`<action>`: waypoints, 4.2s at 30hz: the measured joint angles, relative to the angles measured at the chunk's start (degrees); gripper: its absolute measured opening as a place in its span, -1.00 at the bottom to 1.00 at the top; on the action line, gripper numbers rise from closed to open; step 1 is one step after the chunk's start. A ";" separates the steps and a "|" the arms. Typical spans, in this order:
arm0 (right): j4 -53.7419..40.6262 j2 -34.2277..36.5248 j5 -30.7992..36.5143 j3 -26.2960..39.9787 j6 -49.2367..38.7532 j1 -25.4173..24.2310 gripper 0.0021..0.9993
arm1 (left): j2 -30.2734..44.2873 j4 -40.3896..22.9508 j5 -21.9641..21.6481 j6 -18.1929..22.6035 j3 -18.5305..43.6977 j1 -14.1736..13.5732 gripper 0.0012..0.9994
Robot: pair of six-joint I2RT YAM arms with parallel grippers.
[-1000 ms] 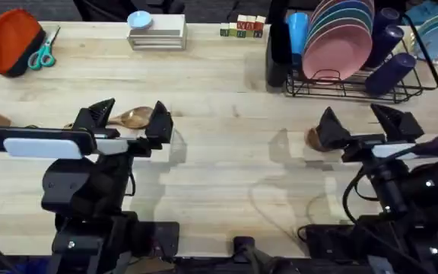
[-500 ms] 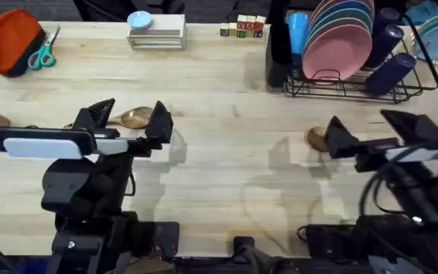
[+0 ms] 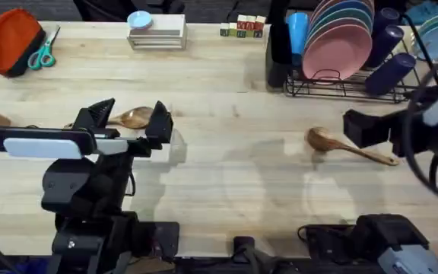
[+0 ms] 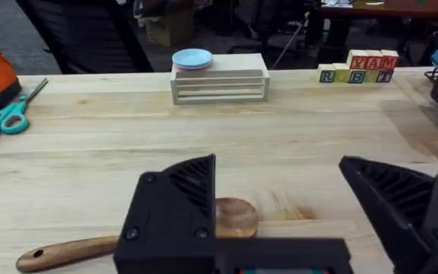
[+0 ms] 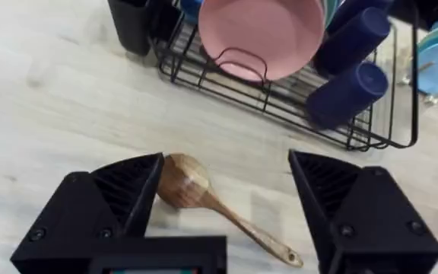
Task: Pick up the spoon on the table one by one and put them onto the rack
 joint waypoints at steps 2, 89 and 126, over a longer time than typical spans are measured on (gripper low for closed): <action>-1.32 3.45 -0.01 2.27 -0.32 -0.02 0.99 | 0.00 0.01 0.00 -0.01 0.00 0.00 0.99; -23.79 28.18 6.69 29.03 -6.60 -10.01 0.99 | 64.61 -59.34 -4.24 4.52 71.69 -0.02 0.99; -30.97 43.32 2.93 28.68 -35.52 -16.04 0.99 | 64.61 -59.63 -4.24 4.52 71.69 -0.01 0.99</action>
